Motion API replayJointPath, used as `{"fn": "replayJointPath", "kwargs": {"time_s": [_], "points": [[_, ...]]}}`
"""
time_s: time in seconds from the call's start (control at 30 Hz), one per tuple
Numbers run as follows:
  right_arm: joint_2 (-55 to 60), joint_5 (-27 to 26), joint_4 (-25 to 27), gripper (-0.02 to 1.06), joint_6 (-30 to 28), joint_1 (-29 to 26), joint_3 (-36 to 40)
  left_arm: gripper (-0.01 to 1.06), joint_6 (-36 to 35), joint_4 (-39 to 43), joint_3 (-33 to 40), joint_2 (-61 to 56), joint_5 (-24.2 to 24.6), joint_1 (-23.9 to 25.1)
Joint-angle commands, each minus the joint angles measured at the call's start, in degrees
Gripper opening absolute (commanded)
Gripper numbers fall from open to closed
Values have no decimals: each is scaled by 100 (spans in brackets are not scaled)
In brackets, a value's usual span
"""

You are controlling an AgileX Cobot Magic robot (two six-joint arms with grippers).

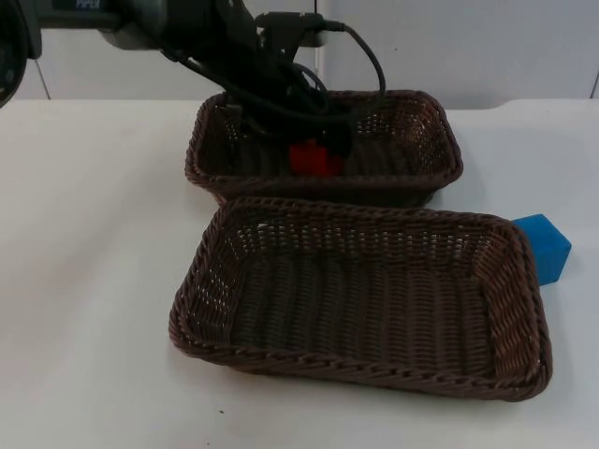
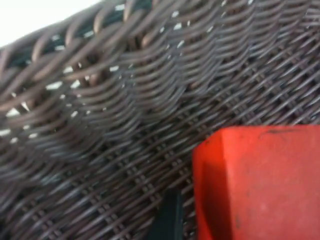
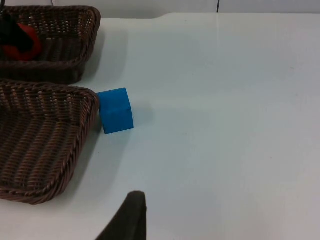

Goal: Pick up one cube with the left hand and place it into the upper basket. Pick up one cube with the right hand and place it into the lower basket.

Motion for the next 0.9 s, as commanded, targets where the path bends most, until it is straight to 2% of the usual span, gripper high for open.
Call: {"fn": "replayJointPath", "kwargs": {"time_s": [0.0, 0.4, 0.87], "points": [[-19, -8, -9, 105, -7, -37, 2, 78, 0, -64, -43, -311, 44, -23], [-19, -8, -9, 105, -7, -37, 2, 78, -12, -53, -43, -1447, 415, -23], [-19, -8, -9, 105, -25, -37, 2, 78, -304, 24, -43, -1795, 838, -23]]}}
